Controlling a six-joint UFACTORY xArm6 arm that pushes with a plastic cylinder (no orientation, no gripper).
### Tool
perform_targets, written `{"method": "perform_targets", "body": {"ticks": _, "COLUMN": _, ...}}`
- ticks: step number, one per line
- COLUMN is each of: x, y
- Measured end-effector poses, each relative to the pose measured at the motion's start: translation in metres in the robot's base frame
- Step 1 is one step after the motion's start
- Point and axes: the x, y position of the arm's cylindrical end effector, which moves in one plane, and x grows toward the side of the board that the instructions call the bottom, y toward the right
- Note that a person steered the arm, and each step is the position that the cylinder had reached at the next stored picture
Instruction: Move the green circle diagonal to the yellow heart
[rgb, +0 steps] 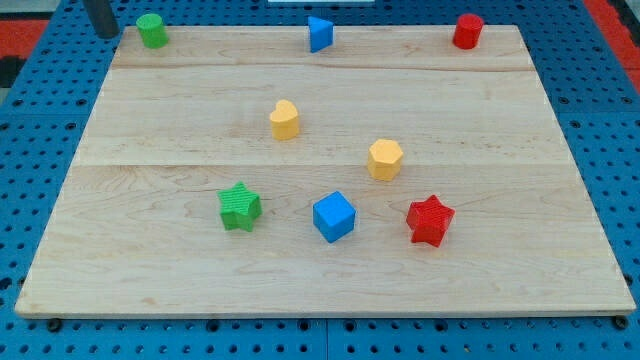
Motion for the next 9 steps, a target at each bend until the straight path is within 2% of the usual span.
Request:
{"method": "perform_targets", "body": {"ticks": 2, "x": -0.012, "y": 0.022}}
{"method": "perform_targets", "body": {"ticks": 5, "x": -0.012, "y": 0.097}}
{"method": "perform_targets", "body": {"ticks": 7, "x": 0.013, "y": 0.101}}
{"method": "perform_targets", "body": {"ticks": 9, "x": 0.026, "y": 0.138}}
